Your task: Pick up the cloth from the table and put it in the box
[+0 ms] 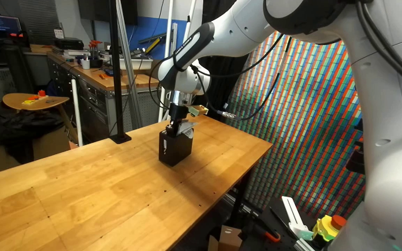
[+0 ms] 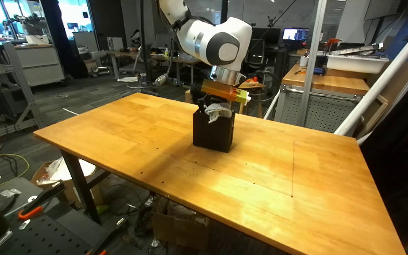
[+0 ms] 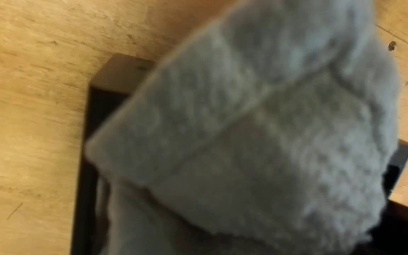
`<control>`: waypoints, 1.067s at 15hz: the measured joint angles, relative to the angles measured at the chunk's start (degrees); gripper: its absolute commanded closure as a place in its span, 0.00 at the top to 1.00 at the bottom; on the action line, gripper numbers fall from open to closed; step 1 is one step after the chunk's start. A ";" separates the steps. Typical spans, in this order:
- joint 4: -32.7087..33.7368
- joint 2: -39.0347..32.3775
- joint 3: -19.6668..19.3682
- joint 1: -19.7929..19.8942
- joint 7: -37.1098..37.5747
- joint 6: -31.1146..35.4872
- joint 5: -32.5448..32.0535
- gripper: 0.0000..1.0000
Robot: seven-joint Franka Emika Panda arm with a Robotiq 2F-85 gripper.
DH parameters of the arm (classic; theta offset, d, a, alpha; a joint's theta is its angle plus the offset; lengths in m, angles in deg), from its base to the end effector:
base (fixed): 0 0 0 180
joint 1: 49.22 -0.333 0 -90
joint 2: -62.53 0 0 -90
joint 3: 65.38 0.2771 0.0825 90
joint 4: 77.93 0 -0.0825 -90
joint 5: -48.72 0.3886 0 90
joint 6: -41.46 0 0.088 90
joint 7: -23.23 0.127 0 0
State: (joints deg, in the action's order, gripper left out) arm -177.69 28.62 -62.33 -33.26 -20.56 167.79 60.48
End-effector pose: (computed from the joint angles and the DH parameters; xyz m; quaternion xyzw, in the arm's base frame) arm 0.6192 -0.1324 0.1726 -0.9738 -0.1970 0.0118 0.1126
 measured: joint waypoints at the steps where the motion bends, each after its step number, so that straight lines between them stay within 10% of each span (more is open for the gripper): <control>1: 0.04 -0.58 0.13 0.41 -0.50 -0.02 0.81 0.00; 16: 1.00 1.31 -0.47 1.48 -1.22 -2.56 -0.09 0.00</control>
State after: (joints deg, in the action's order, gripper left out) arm -176.70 29.93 -62.80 -31.77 -21.78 165.24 60.39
